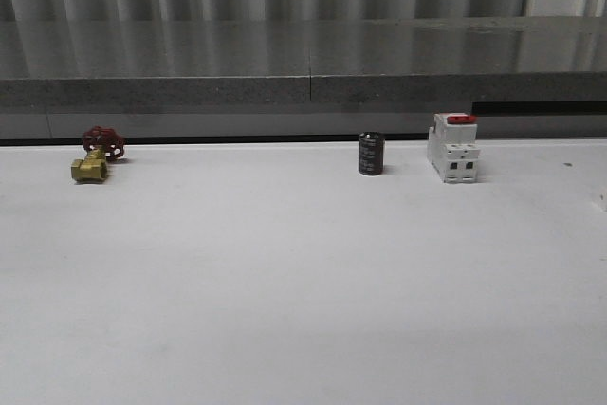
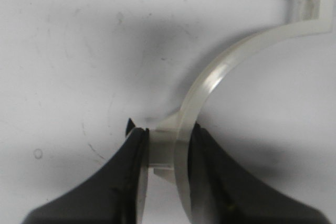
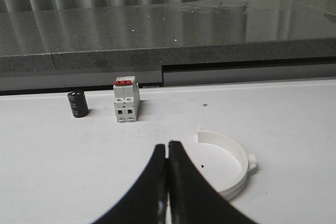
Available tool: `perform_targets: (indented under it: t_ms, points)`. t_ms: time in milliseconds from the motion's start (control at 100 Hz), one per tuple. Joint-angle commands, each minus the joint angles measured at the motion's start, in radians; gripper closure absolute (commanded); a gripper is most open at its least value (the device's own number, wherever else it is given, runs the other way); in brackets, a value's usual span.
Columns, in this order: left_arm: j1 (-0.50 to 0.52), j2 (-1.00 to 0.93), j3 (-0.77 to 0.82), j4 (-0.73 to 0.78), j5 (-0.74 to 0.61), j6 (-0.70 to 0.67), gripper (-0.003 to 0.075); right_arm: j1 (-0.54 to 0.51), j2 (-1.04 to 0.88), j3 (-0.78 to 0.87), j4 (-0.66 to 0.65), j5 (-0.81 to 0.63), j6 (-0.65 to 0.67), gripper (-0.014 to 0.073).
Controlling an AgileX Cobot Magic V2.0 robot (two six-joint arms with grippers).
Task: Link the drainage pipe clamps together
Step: 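Grasp the white half-ring clamp with the left gripper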
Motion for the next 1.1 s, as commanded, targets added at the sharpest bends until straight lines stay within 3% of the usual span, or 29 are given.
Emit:
perform_targets:
  t_ms: [0,230,470,680,840,1090]
  points:
    - [-0.046,-0.117,-0.027,-0.048,0.024,-0.012,0.068,-0.005,-0.018,-0.021,-0.006,-0.071,-0.014,0.0661]
    - [-0.251,-0.233,-0.027,-0.047,0.066,-0.223,0.068,-0.005,-0.018,-0.021,-0.006,-0.071,-0.014,0.0661]
    - [-0.506,-0.201,-0.027,-0.028,0.033,-0.423,0.068,-0.005,-0.018,-0.021,-0.006,-0.071,-0.014,0.0661]
    - [-0.687,-0.135,-0.027,0.09,-0.032,-0.597,0.068,-0.005,-0.018,-0.021,-0.006,-0.071,-0.014,0.0661]
    - [-0.749,-0.079,-0.027,0.132,-0.066,-0.681,0.068,-0.005,-0.018,-0.021,-0.006,-0.071,-0.014,0.0661]
    - [-0.756,-0.031,-0.027,0.215,-0.077,-0.795,0.068,-0.005,-0.018,-0.021,-0.006,-0.071,-0.014,0.0661]
